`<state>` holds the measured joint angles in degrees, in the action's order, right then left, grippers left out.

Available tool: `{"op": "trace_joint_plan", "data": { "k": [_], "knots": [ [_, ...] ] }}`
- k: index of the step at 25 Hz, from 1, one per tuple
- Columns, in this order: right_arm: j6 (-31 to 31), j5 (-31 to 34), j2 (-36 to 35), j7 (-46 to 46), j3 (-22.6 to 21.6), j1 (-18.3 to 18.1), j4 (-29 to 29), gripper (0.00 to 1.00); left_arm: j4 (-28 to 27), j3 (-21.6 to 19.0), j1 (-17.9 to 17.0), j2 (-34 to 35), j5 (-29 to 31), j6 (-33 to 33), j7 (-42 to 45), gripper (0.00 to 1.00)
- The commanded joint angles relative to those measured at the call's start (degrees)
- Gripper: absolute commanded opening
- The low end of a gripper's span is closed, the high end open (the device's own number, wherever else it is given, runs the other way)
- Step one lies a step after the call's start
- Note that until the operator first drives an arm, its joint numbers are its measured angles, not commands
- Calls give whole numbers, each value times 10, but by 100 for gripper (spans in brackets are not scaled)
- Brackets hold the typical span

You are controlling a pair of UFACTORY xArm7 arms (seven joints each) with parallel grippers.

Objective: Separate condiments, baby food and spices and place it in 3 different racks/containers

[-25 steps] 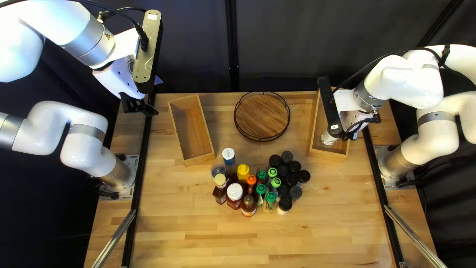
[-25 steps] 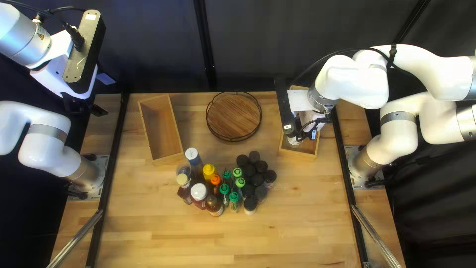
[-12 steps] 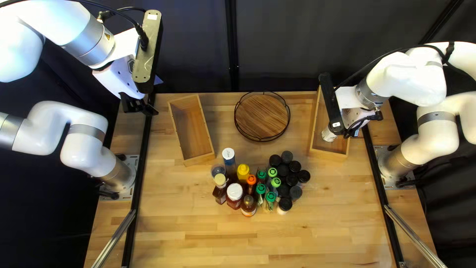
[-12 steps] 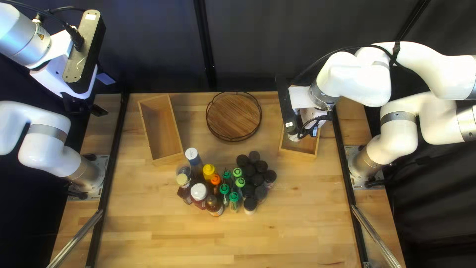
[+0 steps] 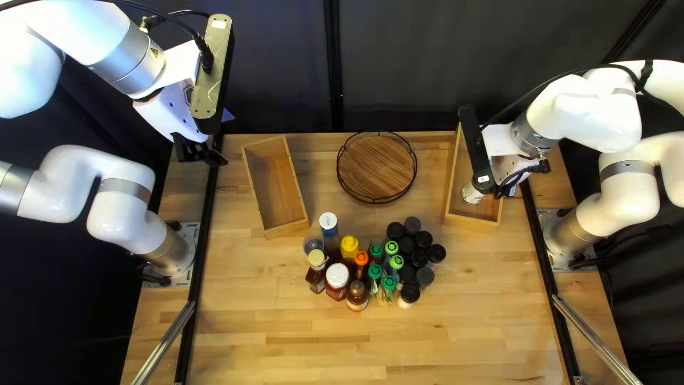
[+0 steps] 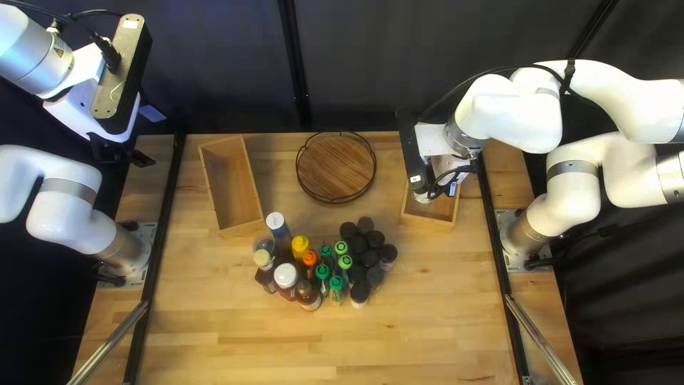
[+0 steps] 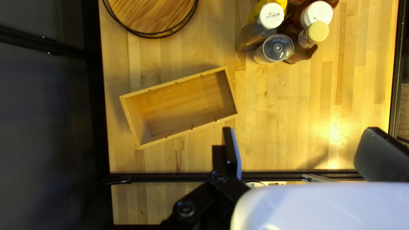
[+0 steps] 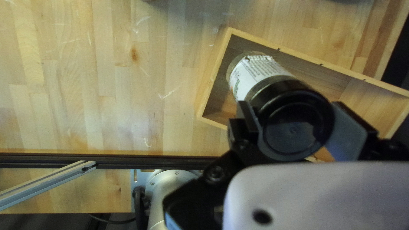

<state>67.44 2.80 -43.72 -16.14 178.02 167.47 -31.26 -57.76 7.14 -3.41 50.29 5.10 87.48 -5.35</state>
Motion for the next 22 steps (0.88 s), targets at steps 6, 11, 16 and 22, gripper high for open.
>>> {"op": "trace_joint_plan", "data": {
  "k": [6, 11, 16, 22],
  "knots": [
    [-25, -115, 20, -116, -131, -160, -20, 0, 0, 0, 0, 0, 0, 0, 0, 100],
    [-41, -44, 109, -55, -39, -39, -89, 0, 0, 0, 0, 0, 0, 0, 0, 100],
    [-30, -70, 161, -80, -83, -105, -150, 0, 0, 0, 0, 0, 0, 0, 0, 100],
    [-13, -49, 169, -70, -54, -129, -163, 0, 0, 0, 0, 0, 0, 0, 0, 100]
  ]
}}
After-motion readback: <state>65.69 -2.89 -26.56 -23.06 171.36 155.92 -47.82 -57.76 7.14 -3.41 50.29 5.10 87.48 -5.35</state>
